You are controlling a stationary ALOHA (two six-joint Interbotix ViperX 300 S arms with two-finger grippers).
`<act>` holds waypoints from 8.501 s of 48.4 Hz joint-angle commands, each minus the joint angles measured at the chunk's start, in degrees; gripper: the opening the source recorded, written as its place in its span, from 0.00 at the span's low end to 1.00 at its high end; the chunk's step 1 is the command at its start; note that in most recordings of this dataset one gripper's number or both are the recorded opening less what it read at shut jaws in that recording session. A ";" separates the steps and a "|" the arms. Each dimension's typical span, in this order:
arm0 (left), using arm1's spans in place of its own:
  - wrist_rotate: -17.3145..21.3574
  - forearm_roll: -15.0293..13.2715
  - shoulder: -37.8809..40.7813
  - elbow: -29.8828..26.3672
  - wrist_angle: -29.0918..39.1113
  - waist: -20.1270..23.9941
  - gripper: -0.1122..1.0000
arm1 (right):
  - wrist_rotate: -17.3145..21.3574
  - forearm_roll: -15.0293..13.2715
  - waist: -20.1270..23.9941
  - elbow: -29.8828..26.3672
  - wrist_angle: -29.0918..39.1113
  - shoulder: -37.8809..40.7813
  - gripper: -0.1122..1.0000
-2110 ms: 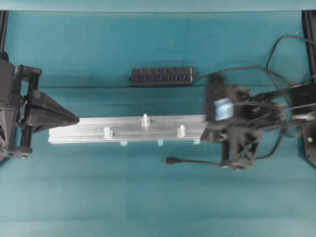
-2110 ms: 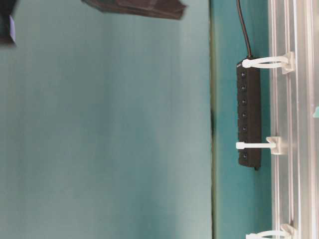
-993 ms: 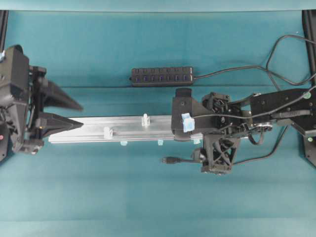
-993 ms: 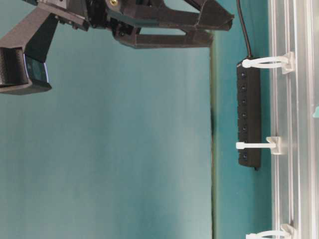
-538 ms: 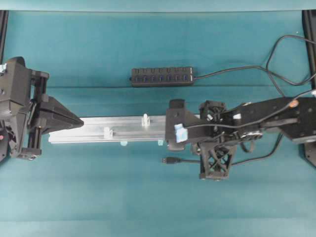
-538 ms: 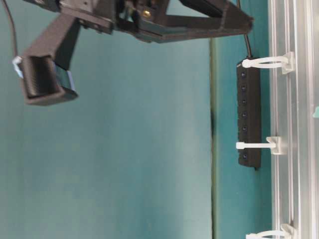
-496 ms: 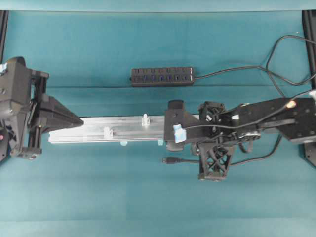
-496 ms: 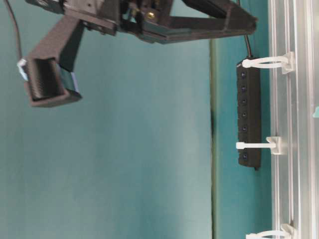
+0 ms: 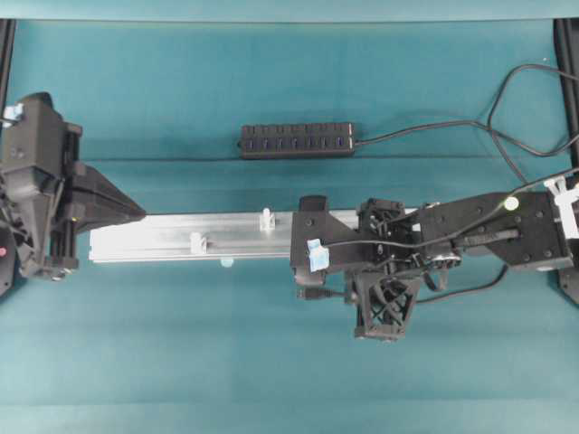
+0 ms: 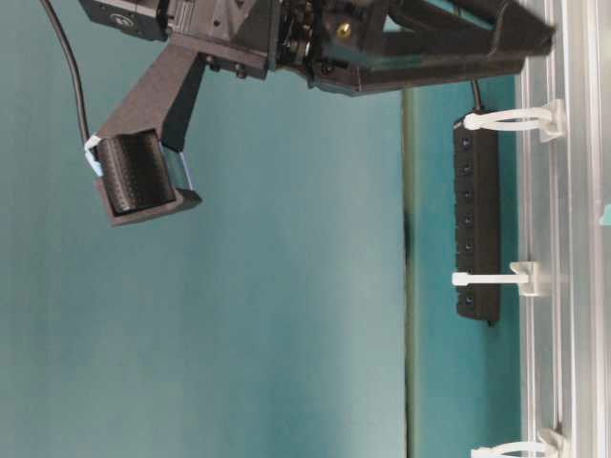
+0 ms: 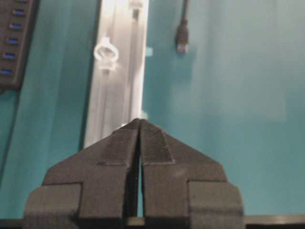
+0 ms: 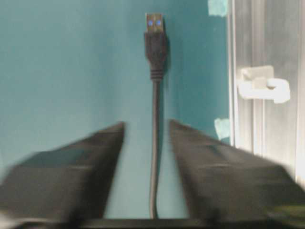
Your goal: Pass the USB cable through three rings with both arms.
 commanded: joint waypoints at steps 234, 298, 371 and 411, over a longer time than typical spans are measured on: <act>-1.23 0.18 -2.90 -1.05 -10.90 -1.14 0.13 | -0.44 -14.59 -4.13 11.87 4.66 -8.44 0.02; -0.44 0.18 1.32 -2.72 -15.29 -0.88 0.13 | -0.70 -14.50 -5.71 6.50 -9.84 0.00 0.02; 9.14 0.18 48.16 -17.40 -30.94 0.09 0.82 | 1.85 -13.80 -5.80 11.69 -21.09 -0.88 0.02; 4.48 0.18 54.76 -21.45 -32.34 -0.26 0.82 | 1.93 -13.71 -5.80 11.69 -22.68 -0.88 0.02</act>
